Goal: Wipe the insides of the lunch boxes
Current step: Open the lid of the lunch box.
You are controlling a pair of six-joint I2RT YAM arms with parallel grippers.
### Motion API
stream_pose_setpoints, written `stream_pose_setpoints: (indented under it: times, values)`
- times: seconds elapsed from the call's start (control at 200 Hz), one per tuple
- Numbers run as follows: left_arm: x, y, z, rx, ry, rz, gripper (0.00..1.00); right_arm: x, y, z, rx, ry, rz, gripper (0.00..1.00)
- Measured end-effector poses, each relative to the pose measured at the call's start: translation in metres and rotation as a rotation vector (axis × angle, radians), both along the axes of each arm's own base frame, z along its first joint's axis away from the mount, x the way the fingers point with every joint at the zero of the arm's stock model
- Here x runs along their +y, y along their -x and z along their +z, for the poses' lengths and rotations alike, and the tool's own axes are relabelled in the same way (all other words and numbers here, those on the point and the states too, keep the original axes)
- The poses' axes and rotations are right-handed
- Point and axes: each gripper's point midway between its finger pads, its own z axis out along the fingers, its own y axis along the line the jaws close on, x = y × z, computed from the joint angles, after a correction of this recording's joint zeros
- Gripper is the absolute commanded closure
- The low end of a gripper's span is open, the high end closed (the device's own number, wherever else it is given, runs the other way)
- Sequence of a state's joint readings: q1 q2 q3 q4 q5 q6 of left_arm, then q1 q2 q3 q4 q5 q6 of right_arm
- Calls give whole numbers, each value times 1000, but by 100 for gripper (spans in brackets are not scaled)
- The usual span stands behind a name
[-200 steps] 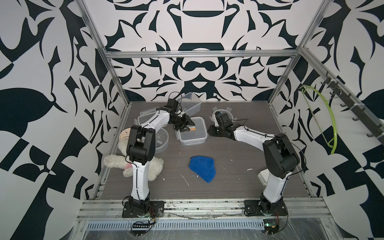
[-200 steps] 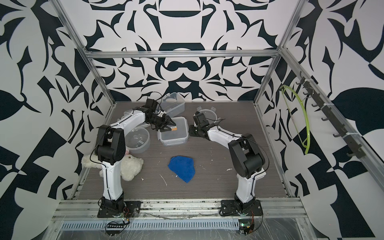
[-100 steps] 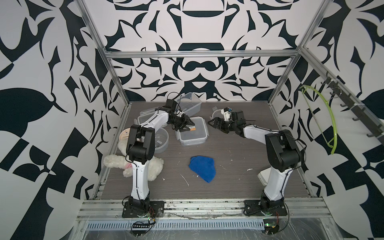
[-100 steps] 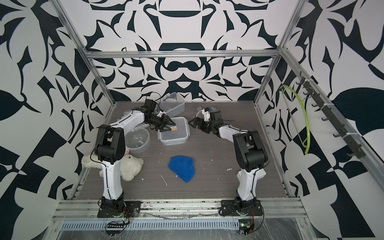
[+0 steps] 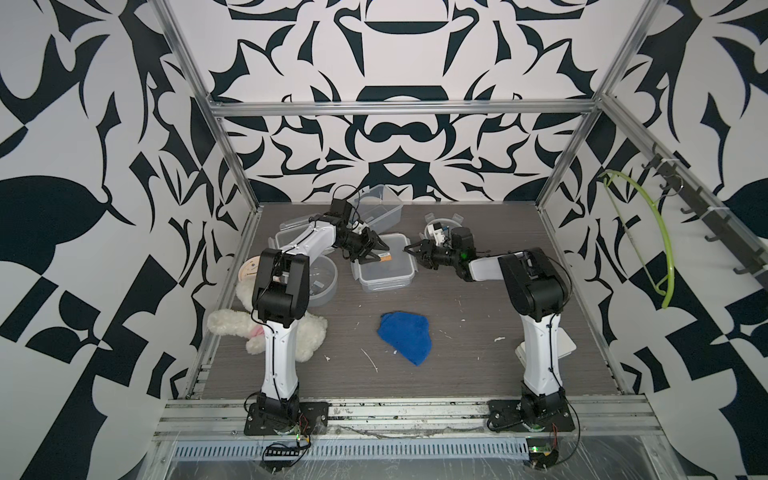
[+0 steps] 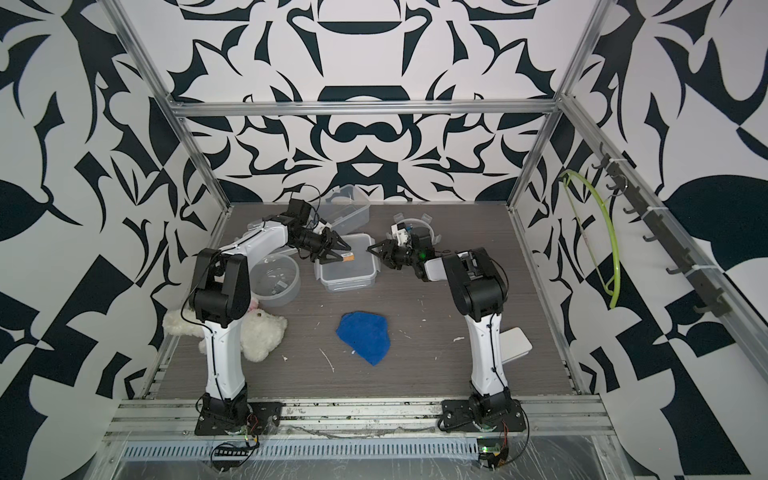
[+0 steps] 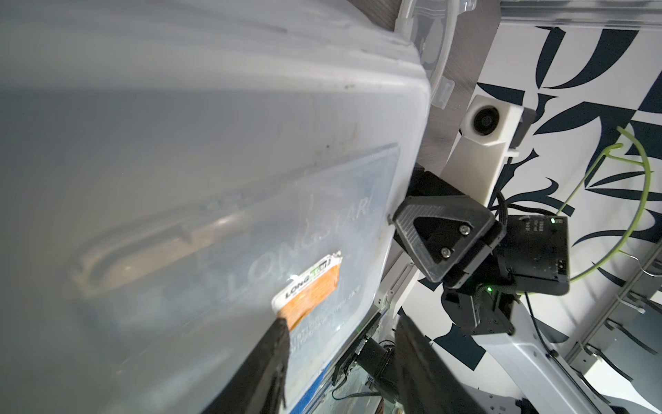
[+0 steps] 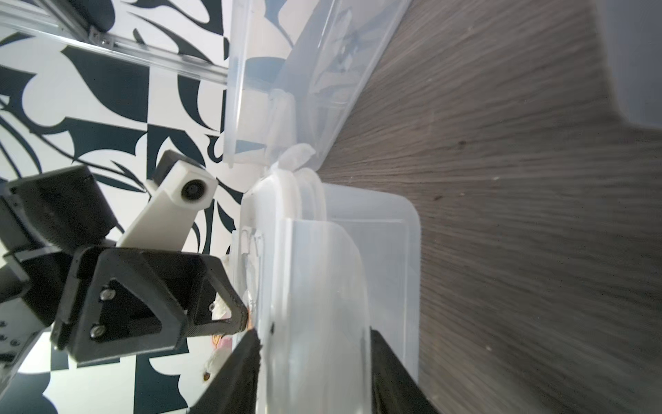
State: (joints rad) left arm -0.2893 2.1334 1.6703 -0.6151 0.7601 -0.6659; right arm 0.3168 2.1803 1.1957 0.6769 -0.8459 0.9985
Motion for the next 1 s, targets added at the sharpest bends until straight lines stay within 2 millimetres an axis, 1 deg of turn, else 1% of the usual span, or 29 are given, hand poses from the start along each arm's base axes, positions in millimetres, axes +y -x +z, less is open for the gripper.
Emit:
stream_pose_setpoints:
  times: [0.04, 0.06, 0.095, 0.16, 0.2, 0.23, 0.365, 0.53, 0.6, 0.67, 0.77, 0.88, 0.965, 1.0]
  values:
    - [0, 0, 0, 0, 2, 0, 47, -1, -1, 0, 14, -5, -7, 61]
    - [0, 0, 0, 0, 4, 0, 47, -2, -1, 0, 18, -7, -9, 64]
    - [0, 0, 0, 0, 5, 1, 47, -3, -2, 0, 27, -10, -14, 72]
    - [0, -1, -1, -3, 7, 2, 47, -7, -4, 2, 22, -11, -25, 81]
    - [0, -2, 0, -6, 17, 1, 47, -11, -7, 10, 1, -12, -29, 90]
    - [-2, -3, 0, -11, 23, -1, 47, -12, -7, 13, -5, -4, -36, 100]
    - [-4, -3, 1, -13, 43, -8, 47, -18, -4, 14, 4, 76, -63, 100]
    - [-6, -2, 3, -15, 56, -10, 47, -18, -3, 16, -19, 232, -61, 100]
    - [-5, -3, 6, -19, 54, -7, 44, -17, -3, 19, -32, 303, -49, 100]
    - [-1, -4, 12, -24, 42, 11, 39, -14, -1, 26, -44, 355, -28, 100]
    - [10, -8, 27, -28, 13, 49, 36, -4, 2, 51, -85, 377, 10, 100]
    - [30, -22, 50, -76, -19, 115, 34, 15, 13, 95, -146, 343, 87, 100]
    - [47, -34, 70, -115, -28, 168, 33, 36, 23, 131, -204, 311, 161, 100]
    - [53, -38, 80, -135, -27, 187, 33, 44, 28, 141, -224, 302, 185, 100]
